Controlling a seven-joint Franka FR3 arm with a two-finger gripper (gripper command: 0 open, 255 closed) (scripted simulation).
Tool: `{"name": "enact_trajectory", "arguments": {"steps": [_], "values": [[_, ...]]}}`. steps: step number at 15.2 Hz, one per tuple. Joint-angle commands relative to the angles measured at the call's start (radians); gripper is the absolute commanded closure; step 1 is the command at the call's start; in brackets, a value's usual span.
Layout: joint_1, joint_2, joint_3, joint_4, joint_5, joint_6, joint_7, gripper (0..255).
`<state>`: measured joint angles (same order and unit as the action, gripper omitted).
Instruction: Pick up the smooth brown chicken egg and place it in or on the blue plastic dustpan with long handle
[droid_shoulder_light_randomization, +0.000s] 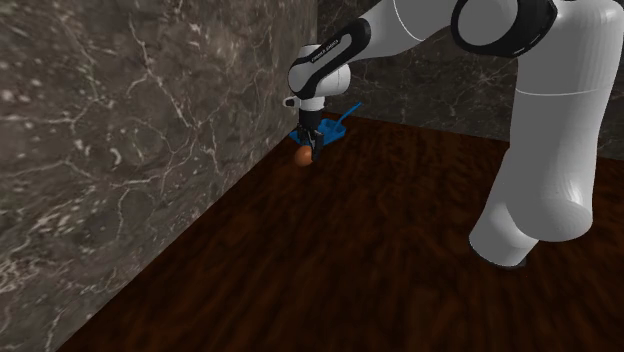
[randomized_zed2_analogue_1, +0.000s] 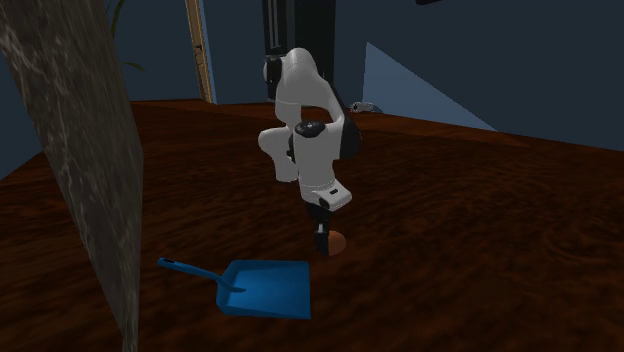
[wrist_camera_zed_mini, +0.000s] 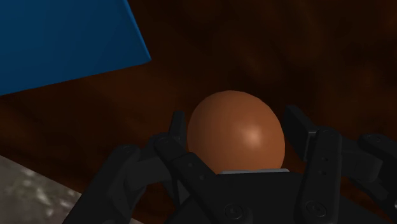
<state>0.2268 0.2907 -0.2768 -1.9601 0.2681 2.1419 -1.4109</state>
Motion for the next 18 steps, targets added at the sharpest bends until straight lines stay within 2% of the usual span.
{"name": "enact_trajectory", "arguments": {"steps": [1, 9, 18], "values": [[0.0, 0.0, 0.0, 0.0, 0.0, 0.0, 0.0, 255], [0.0, 0.0, 0.0, 0.0, 0.0, 0.0, 0.0, 255], [0.005, -0.06, -0.009, 0.046, -0.032, -0.101, 0.031, 255]]}}
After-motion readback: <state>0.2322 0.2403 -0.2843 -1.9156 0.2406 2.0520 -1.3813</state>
